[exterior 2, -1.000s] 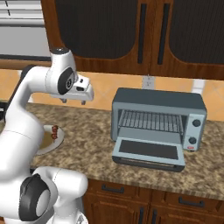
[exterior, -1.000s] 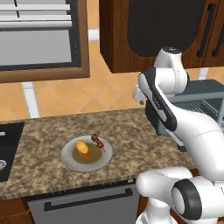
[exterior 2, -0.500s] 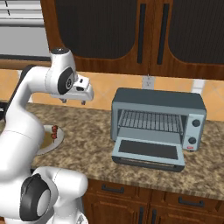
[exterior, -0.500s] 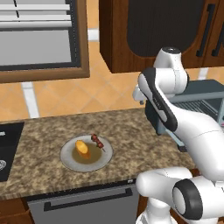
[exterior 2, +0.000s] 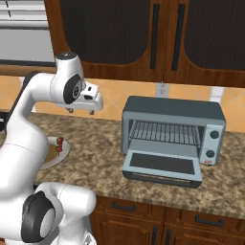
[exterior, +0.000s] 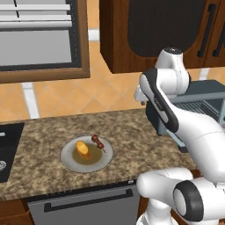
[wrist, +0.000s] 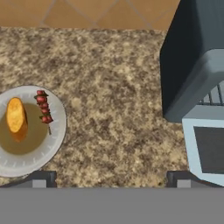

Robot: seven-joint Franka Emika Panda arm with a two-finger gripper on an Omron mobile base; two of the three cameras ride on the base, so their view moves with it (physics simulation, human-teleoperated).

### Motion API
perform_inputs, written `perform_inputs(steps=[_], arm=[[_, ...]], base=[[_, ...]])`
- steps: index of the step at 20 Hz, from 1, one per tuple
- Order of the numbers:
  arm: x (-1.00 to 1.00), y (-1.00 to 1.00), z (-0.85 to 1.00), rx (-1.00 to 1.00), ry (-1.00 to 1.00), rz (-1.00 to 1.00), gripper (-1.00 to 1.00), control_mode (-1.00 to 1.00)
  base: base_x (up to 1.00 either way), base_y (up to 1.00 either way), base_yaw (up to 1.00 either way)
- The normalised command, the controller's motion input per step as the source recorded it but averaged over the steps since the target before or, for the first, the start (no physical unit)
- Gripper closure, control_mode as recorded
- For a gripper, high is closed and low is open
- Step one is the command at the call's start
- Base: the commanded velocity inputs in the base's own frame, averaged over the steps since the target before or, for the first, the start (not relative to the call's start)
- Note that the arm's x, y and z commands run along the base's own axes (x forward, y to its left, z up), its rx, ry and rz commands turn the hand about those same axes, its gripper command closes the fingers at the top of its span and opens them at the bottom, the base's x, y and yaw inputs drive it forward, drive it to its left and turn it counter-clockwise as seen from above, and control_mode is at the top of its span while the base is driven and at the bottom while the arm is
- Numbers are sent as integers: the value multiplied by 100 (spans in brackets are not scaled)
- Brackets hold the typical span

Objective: Pick up the kebab skewer and baguette bread, and place them inside the toaster oven. Close the toaster oven door and start by setting the timer.

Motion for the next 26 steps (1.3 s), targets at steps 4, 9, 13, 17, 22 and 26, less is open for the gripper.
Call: perform_inputs(steps=[4,9,13,17,22,26], arm=[[-41,-82,-5,9,-26,33,-100,-100],[-32,-89,-24,12,-56,35,-100,-100],[-26,-94,-40,13,-67,29,-100,-100],[41,-85,-36,9,-39,19,-100,-100],[38,-79,-12,2,-15,16,-100,-100],[54,-59,-15,11,1,5,-100,-100]], base=[[0,0,0],[0,0,0],[0,0,0],[0,0,0],[0,0,0],[0,0,0]])
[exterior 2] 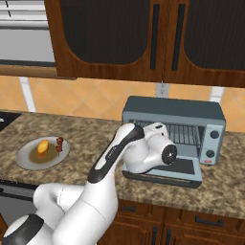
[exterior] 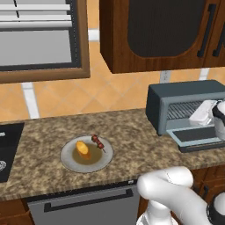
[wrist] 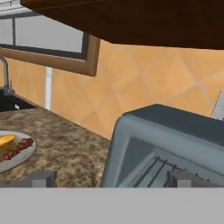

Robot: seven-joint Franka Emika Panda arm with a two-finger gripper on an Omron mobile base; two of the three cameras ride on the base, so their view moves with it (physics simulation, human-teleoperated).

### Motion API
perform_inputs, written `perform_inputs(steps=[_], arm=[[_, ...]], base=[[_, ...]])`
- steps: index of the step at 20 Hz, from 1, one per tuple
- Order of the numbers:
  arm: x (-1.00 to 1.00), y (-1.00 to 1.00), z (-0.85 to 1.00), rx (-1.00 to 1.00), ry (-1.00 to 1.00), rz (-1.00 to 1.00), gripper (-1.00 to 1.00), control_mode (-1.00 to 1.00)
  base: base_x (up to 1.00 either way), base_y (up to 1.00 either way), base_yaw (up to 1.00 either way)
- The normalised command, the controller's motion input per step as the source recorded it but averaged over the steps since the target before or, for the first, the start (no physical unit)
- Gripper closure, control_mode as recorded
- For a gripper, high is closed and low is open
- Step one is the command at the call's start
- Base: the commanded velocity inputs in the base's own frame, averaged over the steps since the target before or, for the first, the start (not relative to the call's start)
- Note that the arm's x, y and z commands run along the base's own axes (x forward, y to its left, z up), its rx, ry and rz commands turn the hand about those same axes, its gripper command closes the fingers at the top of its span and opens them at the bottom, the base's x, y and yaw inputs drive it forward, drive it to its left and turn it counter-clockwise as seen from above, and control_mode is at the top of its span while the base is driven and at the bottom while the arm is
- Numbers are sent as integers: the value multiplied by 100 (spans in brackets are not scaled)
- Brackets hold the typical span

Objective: Pick up the kebab skewer and baguette bread, and place them inside the toaster oven. Close the toaster oven door and start by setting the timer.

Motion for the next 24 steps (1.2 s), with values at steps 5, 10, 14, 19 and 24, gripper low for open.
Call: perform_inputs(steps=[5,10,14,19,24], arm=[[67,-29,-49,20,4,0,-100,-100],[82,-24,-60,21,1,0,-100,-100],[76,-47,-31,8,1,0,-100,-100],[35,-52,-37,0,6,0,-100,-100],[47,-27,-24,0,5,0,-100,-100]], base=[[0,0,0],[0,0,0],[0,0,0],[0,0,0],[0,0,0]])
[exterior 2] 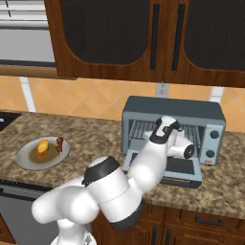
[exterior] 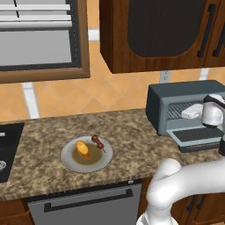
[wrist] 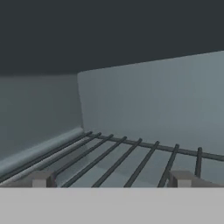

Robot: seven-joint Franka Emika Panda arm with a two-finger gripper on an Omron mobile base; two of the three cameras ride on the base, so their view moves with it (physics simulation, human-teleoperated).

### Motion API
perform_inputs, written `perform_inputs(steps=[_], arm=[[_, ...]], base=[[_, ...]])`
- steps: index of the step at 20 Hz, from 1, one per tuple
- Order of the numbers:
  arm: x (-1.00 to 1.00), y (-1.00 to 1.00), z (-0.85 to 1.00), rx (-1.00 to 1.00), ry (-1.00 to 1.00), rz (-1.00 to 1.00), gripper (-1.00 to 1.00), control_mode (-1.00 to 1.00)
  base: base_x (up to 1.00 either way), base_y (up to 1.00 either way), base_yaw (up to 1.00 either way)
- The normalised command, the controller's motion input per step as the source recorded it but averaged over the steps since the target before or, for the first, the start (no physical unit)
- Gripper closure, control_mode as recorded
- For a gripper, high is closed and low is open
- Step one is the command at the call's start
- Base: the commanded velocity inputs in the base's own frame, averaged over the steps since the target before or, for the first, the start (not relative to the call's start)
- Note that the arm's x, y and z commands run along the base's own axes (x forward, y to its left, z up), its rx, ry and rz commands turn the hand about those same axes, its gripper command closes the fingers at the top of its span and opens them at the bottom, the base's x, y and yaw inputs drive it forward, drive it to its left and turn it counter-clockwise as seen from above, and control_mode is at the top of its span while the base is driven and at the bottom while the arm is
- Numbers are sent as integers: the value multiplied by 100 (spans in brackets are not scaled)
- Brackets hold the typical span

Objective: Pick up the kebab skewer and baguette bread, and place them inside the toaster oven. Close the toaster oven door and start by setting the timer.

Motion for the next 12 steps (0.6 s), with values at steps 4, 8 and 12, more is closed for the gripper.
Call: perform_inputs(steps=[4,8,12], arm=[[16,-14,-59,-3,3,0,-100,-100],[-47,-18,-97,-13,5,-1,-100,-100],[-68,-27,-97,-15,15,-6,-100,-100]], base=[[0,0,0],[0,0,0],[0,0,0]])
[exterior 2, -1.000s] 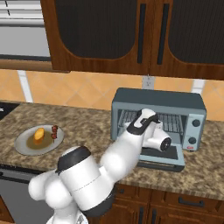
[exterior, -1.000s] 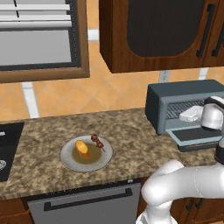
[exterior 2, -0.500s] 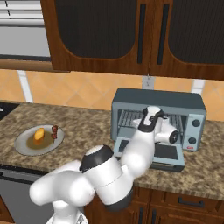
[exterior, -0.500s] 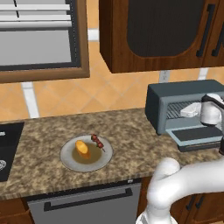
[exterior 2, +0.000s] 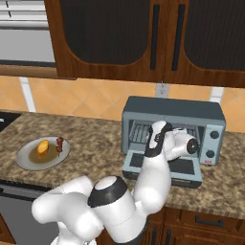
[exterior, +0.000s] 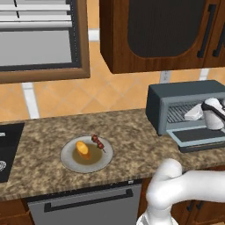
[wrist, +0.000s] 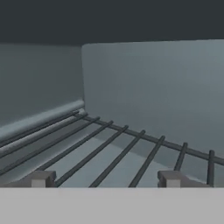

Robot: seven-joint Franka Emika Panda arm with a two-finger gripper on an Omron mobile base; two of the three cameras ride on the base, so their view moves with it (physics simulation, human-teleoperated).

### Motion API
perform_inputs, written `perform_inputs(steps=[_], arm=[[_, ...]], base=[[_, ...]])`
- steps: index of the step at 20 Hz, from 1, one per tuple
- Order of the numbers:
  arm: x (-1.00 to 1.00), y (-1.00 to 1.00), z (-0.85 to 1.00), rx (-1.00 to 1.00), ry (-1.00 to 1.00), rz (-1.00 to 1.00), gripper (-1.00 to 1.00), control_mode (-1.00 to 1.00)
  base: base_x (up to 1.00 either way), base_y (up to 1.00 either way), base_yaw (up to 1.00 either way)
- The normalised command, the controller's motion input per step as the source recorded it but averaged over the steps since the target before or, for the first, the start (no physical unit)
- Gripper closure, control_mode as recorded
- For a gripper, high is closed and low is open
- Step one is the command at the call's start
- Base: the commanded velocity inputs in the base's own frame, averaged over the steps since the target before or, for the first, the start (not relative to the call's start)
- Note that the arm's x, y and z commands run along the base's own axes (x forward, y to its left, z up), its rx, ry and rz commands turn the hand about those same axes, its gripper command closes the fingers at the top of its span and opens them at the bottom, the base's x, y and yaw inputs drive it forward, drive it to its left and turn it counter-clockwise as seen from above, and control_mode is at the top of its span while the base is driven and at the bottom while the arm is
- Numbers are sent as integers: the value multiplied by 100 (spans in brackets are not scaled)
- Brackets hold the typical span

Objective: Pick up the kebab skewer and baguette bread, and place them inside the toaster oven. Close the toaster oven door and start by setting the timer.

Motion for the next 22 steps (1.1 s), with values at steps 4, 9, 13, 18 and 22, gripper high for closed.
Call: perform_inputs(steps=[4,9,13,18,22], arm=[[-94,-39,-81,-14,31,-7,-100,-100],[-100,-56,-73,-15,34,-6,-100,-100],[-100,-57,-45,-16,39,-6,-100,-100],[-100,-32,52,-8,15,-3,-100,-100],[-87,81,99,-2,4,0,-100,-100]], base=[[0,0,0],[0,0,0],[0,0,0],[0,0,0],[0,0,0]])
